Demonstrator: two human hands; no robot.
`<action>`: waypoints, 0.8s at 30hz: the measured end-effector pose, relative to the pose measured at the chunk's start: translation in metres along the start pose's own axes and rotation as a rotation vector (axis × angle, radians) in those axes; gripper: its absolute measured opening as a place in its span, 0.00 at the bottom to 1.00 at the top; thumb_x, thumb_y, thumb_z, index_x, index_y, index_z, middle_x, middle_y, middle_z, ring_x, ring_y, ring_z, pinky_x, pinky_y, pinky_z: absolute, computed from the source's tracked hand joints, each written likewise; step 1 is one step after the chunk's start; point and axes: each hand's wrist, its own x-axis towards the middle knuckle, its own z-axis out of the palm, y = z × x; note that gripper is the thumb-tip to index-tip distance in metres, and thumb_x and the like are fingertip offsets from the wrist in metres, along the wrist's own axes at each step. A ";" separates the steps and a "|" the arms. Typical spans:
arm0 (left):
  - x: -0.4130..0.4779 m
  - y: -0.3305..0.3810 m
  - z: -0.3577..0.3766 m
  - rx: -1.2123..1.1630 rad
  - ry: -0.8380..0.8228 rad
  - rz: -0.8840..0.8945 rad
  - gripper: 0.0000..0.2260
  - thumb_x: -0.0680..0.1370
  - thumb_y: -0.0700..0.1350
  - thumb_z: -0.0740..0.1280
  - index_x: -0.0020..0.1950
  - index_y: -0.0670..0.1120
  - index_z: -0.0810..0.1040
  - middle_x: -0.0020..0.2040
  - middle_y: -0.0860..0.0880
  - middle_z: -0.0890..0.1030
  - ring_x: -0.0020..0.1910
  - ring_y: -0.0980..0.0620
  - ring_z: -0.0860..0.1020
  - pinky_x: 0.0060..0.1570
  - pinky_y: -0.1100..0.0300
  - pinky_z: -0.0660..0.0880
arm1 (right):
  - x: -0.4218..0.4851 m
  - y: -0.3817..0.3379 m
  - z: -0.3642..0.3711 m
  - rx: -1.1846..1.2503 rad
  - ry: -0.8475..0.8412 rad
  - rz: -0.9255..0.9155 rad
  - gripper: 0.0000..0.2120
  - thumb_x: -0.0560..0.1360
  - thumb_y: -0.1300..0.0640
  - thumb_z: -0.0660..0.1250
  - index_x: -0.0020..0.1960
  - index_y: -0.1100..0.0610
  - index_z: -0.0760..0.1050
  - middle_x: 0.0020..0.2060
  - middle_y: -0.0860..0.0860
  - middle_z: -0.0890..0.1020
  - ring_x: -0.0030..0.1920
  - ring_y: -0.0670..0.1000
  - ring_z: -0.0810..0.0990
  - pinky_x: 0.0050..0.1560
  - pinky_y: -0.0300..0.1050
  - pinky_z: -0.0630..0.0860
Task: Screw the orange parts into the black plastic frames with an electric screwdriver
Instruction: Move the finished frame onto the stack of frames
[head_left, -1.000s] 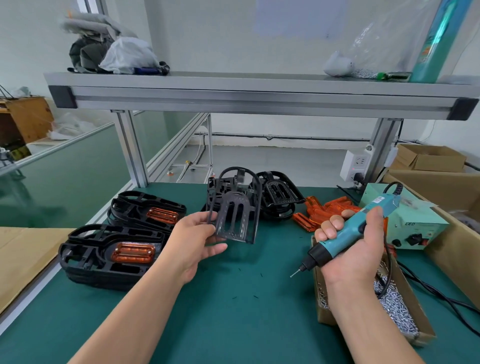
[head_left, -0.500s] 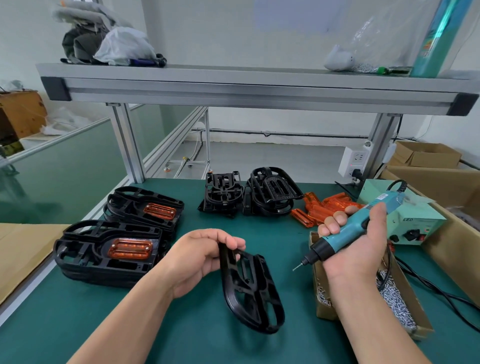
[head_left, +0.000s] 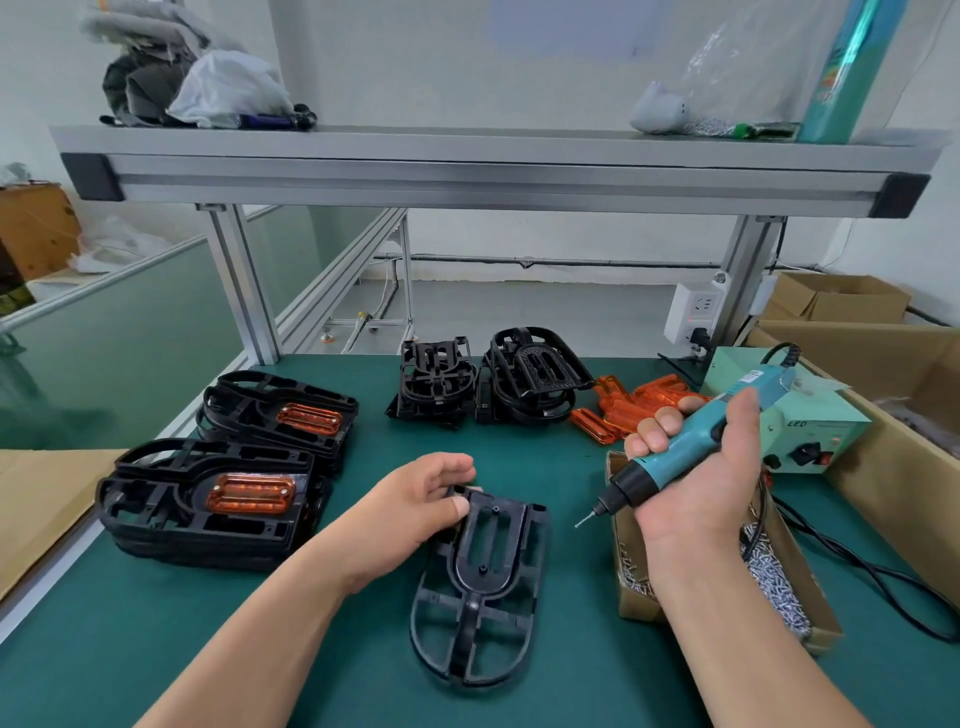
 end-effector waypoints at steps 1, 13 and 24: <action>0.001 -0.001 0.000 0.032 0.010 0.012 0.21 0.83 0.39 0.68 0.75 0.51 0.73 0.70 0.58 0.78 0.70 0.64 0.75 0.75 0.59 0.69 | 0.000 0.000 0.001 0.009 0.000 0.003 0.22 0.82 0.35 0.66 0.44 0.53 0.75 0.35 0.50 0.73 0.33 0.48 0.71 0.35 0.42 0.71; -0.023 0.040 0.026 0.959 0.272 -0.049 0.45 0.67 0.85 0.50 0.68 0.54 0.73 0.60 0.57 0.73 0.64 0.53 0.73 0.54 0.54 0.74 | 0.014 -0.033 -0.024 -0.064 -0.044 -0.057 0.21 0.81 0.35 0.67 0.46 0.54 0.76 0.35 0.50 0.71 0.32 0.49 0.69 0.34 0.43 0.70; -0.045 0.058 0.054 1.041 0.035 0.013 0.40 0.66 0.77 0.58 0.69 0.53 0.68 0.63 0.55 0.68 0.64 0.51 0.65 0.67 0.55 0.68 | 0.025 -0.054 -0.040 0.027 0.059 -0.126 0.21 0.81 0.35 0.67 0.46 0.54 0.75 0.36 0.50 0.72 0.33 0.49 0.69 0.37 0.42 0.68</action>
